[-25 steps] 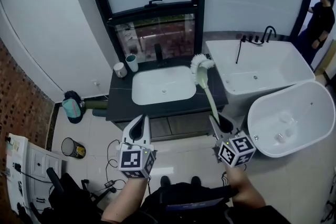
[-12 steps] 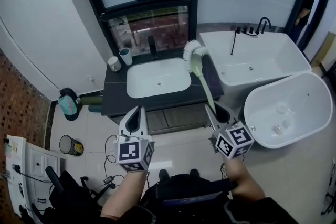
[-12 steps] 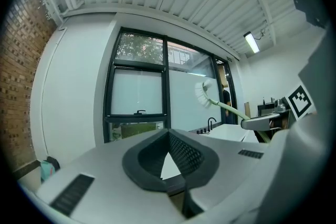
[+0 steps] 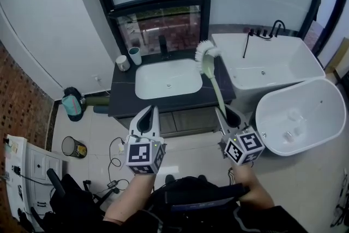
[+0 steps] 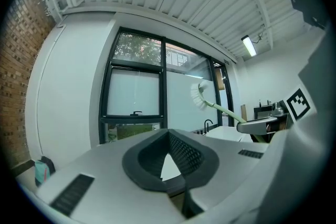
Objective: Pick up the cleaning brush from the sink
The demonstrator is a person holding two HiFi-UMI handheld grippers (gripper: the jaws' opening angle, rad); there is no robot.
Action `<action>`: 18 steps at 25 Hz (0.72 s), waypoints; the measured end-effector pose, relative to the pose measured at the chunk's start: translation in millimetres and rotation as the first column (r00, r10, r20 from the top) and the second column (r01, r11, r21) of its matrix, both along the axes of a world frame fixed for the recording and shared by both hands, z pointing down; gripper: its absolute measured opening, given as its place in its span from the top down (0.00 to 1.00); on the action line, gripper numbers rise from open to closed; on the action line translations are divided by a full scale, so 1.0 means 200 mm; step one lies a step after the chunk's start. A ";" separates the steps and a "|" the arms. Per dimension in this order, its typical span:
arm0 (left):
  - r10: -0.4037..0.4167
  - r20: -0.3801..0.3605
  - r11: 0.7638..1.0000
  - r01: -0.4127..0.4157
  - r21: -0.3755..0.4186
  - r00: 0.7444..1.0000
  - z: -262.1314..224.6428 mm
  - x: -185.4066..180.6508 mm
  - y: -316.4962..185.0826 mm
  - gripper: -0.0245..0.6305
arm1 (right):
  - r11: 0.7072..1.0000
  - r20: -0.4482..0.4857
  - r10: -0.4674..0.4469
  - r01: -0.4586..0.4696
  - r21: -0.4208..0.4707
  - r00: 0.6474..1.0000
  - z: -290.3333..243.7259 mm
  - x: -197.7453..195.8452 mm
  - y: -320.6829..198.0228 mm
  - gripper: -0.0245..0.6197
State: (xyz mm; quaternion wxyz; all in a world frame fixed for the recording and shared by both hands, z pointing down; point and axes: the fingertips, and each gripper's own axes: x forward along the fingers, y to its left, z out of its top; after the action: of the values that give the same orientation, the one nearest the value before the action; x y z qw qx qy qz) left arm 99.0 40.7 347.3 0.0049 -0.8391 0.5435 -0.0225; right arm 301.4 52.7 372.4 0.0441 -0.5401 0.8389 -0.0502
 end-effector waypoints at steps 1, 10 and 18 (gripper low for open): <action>0.004 -0.004 1.000 -0.004 0.003 1.000 0.00 0.00 0.00 0.95 | 1.000 0.000 0.002 -0.002 0.003 1.000 0.00 0.00 0.00 0.90; 0.044 -0.022 0.999 -0.045 -0.023 0.999 0.07 0.03 0.06 0.95 | 1.000 -0.001 0.011 -0.011 0.018 1.000 0.02 -0.04 0.03 0.90; 0.039 -0.020 0.999 -0.040 -0.021 0.999 0.07 0.02 0.04 0.95 | 1.000 -0.012 0.013 -0.012 0.006 1.000 0.04 -0.04 0.01 0.90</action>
State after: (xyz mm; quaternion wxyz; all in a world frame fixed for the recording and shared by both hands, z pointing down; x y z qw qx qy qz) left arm 103.6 48.0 361.0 -0.0090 -0.8499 0.5265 -0.0199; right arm 292.4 55.4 381.3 0.0411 -0.5455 0.8360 -0.0440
